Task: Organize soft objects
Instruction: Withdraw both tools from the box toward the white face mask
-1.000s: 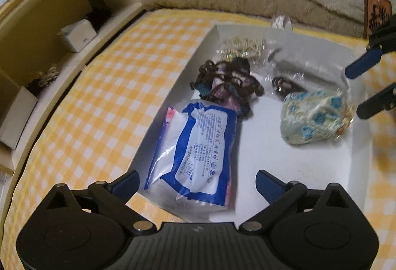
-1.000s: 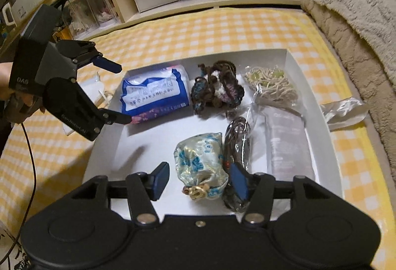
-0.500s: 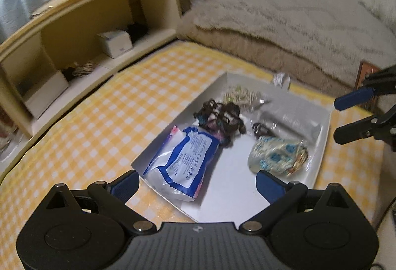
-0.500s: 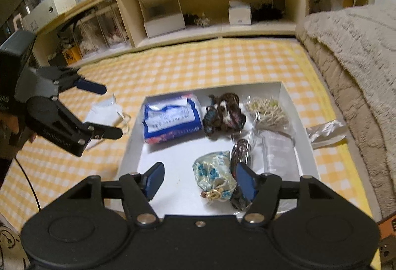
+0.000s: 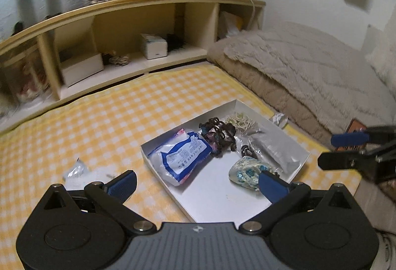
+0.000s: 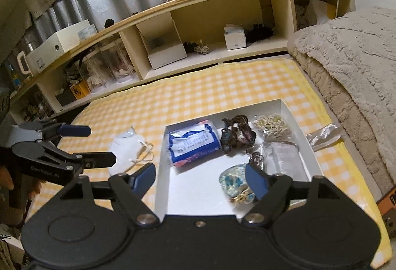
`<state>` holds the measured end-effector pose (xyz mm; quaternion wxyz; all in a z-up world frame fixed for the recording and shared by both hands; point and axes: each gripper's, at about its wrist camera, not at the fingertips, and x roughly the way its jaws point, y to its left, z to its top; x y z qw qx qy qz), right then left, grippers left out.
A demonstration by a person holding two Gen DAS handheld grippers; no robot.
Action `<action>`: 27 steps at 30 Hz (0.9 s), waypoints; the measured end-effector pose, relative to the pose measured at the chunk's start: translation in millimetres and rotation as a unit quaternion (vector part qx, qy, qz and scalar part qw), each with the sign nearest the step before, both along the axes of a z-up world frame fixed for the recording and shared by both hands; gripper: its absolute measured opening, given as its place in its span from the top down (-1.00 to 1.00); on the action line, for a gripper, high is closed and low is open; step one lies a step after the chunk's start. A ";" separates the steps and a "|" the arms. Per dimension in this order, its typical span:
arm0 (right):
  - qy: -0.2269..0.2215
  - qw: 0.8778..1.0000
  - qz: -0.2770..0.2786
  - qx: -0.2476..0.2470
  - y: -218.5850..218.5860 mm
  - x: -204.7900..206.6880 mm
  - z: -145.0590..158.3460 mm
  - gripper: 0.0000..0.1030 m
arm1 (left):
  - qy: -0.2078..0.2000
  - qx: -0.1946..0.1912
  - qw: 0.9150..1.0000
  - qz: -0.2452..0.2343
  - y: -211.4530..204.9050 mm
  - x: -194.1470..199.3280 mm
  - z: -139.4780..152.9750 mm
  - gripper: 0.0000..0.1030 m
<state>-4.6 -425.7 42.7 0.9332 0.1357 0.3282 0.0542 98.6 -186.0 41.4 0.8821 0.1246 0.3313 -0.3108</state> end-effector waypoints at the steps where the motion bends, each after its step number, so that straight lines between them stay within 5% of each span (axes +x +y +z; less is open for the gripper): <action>1: -0.001 1.000 -0.002 0.000 3.5 -3.9 1.5 -0.62 | 0.003 -0.007 1.000 0.007 4.0 -3.8 1.9 -1.00; 11: -0.010 0.999 -0.029 -0.035 30.3 -30.0 9.0 -0.99 | 0.008 -0.039 0.997 0.064 38.8 -40.1 2.9 -1.00; 27: 0.005 0.996 -0.055 -0.076 58.1 -36.0 -2.4 -1.00 | 0.016 -0.071 0.992 0.106 80.2 -63.4 -7.9 -1.00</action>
